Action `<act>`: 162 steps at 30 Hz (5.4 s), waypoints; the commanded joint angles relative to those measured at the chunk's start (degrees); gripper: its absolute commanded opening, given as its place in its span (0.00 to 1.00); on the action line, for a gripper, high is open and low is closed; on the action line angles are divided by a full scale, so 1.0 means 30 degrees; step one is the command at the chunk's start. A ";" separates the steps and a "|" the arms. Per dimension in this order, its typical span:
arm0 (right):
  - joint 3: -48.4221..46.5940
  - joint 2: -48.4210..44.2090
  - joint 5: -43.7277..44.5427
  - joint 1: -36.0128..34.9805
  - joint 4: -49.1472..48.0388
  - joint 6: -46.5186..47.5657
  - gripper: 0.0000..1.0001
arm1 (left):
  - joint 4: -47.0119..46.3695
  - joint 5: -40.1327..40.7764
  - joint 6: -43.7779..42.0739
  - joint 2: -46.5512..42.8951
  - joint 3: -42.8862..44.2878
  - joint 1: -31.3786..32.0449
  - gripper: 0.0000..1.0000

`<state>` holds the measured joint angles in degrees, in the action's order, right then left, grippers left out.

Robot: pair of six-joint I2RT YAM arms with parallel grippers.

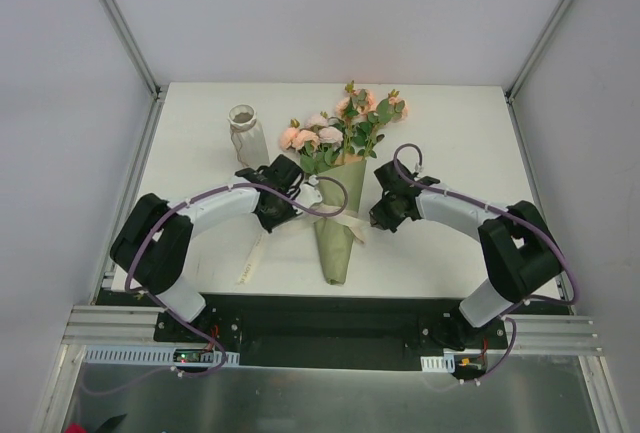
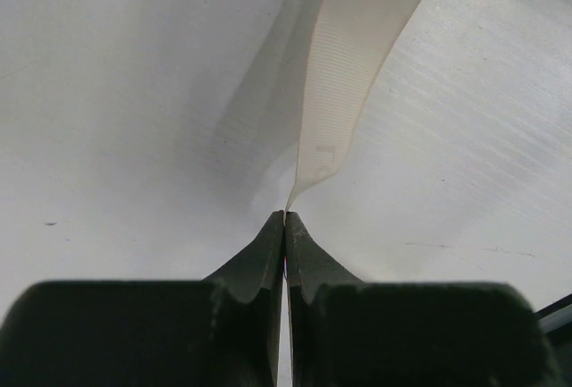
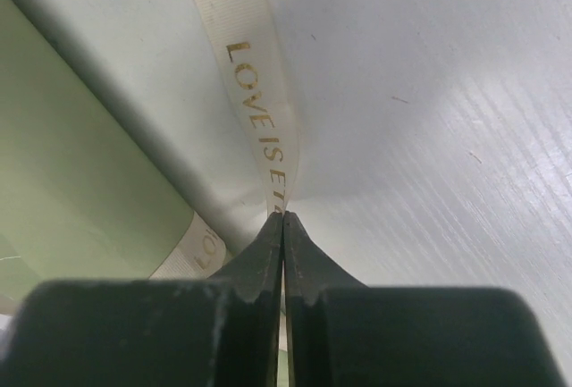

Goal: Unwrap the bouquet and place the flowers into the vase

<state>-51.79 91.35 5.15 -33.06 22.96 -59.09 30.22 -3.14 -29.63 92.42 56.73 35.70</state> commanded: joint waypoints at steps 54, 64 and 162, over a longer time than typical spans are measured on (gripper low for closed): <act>-0.4094 -0.8540 0.9242 -1.1196 0.5495 2.2800 0.96 | 0.4693 -0.1879 0.0909 -1.0036 0.2569 -1.3044 0.99; -0.4943 -0.1861 1.0034 -1.7456 0.5737 2.3711 0.96 | 0.4899 -0.3848 0.1700 -1.0651 -0.0217 -1.2985 0.99; -0.0871 -0.3294 1.3668 -1.7985 -0.1296 2.4677 0.96 | 0.4195 -0.2353 0.0882 -1.1647 -0.1888 -1.2985 0.99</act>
<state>-53.71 80.64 52.62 -86.63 16.51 17.47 43.11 -10.09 -26.50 58.39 51.59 -3.42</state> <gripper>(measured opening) 0.969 0.992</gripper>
